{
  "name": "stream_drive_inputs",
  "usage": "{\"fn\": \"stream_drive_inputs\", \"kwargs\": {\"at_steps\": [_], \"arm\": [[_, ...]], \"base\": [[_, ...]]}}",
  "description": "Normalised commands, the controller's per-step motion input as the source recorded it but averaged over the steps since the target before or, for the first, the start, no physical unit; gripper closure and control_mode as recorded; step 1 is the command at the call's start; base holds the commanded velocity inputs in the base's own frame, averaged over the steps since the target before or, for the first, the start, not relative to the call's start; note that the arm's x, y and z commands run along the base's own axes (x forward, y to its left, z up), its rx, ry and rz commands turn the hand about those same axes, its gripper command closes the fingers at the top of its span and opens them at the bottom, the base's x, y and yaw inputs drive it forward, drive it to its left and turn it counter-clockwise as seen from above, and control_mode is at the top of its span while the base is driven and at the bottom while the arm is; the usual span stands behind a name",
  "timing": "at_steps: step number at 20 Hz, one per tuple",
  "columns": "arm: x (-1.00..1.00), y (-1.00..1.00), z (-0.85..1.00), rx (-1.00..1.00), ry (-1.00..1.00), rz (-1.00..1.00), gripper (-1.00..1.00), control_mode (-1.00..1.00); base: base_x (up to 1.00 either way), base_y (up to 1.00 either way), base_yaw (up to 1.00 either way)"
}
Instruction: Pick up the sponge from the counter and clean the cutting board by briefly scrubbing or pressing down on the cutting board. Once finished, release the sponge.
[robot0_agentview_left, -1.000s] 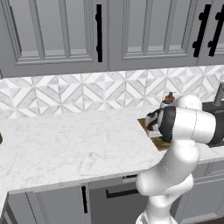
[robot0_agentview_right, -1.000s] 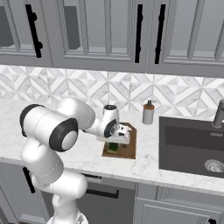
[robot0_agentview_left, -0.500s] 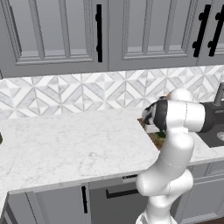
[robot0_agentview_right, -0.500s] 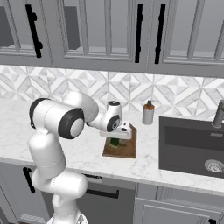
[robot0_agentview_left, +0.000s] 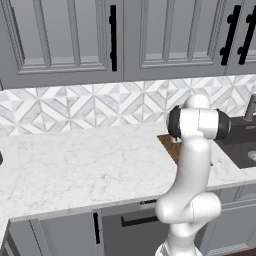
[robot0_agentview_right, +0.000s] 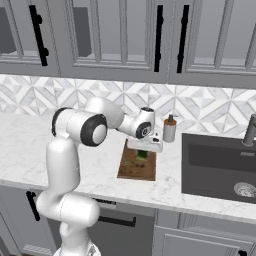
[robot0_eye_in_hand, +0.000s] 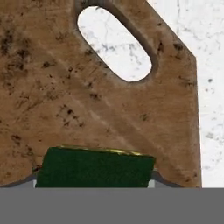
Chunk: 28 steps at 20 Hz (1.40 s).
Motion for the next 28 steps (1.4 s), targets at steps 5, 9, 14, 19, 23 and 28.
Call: {"fn": "stream_drive_inputs", "kwargs": {"at_steps": [5, 9, 14, 19, 23, 28], "arm": [[-0.72, -0.52, -0.39, 0.0, 0.0, 0.1, 1.0, -1.0], [-0.75, 0.14, -0.55, -0.01, 0.0, 0.12, 1.0, -1.0], [-0.61, 0.66, -0.06, -0.03, -0.06, 0.06, 1.0, -1.0], [-0.64, 0.09, 0.0, 0.0, -0.05, 0.13, 1.0, -1.0], [-0.71, 0.27, -0.04, -0.03, -0.01, 0.07, 1.0, -1.0], [-0.23, 0.82, -0.17, -0.05, 0.0, 0.01, 1.0, -1.0]], "base": [[0.0, 0.0, 0.0], [0.0, 0.0, 0.0], [0.0, 0.0, 0.0], [0.0, 0.0, 0.0], [0.0, 0.0, 0.0], [0.0, 0.0, 0.0]]}}
